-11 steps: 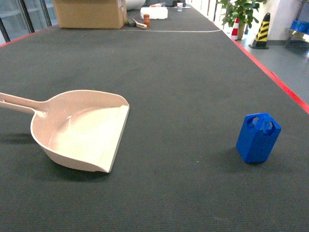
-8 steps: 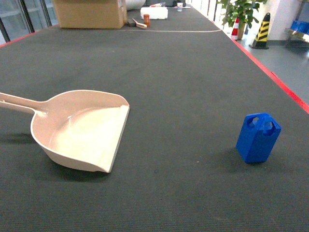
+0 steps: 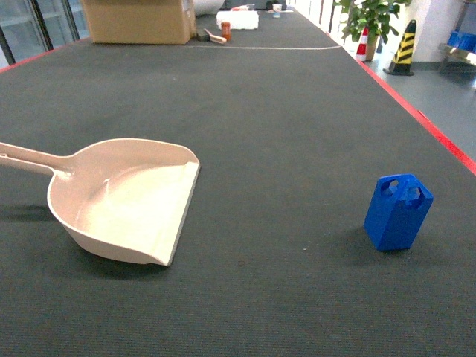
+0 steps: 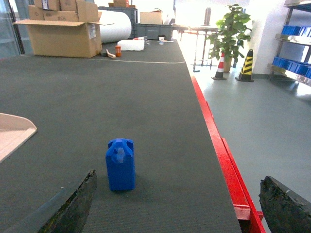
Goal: Place part in tray to right shelf
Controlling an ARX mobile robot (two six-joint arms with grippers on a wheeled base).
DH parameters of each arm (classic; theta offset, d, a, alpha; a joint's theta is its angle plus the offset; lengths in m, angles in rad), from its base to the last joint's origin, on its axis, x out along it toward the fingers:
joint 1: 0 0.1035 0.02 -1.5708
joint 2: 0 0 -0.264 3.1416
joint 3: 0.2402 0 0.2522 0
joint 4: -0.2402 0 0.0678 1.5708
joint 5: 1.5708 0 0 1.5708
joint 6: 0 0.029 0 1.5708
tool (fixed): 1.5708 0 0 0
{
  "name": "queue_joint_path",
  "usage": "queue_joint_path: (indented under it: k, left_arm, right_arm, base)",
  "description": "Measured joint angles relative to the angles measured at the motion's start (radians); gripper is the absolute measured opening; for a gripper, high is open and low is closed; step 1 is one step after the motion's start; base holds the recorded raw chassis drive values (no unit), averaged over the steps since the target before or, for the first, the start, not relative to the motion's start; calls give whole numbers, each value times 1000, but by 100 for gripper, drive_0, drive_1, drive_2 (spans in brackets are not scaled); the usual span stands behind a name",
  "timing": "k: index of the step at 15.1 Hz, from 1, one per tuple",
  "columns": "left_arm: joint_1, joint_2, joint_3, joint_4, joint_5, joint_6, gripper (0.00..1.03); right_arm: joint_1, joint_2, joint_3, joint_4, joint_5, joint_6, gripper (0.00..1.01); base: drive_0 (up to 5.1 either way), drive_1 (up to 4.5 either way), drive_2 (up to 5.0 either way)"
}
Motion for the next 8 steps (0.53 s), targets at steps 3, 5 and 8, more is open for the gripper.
queue_joint_path:
  k: [3,5,8]
  left_arm:
    - [0,0,0,0,0,0,98]
    - [0,0,0,0,0,0,98]
    - [0,0,0,0,0,0,98]
  right_arm:
    - [0,0,0,0,0,0,98]
    - [0,0,0,0,0,0,98]
    - [0,0,0,0,0,0,98]
  base:
    - [0,0,0]
    - [0,0,0]
    - [0,0,0]
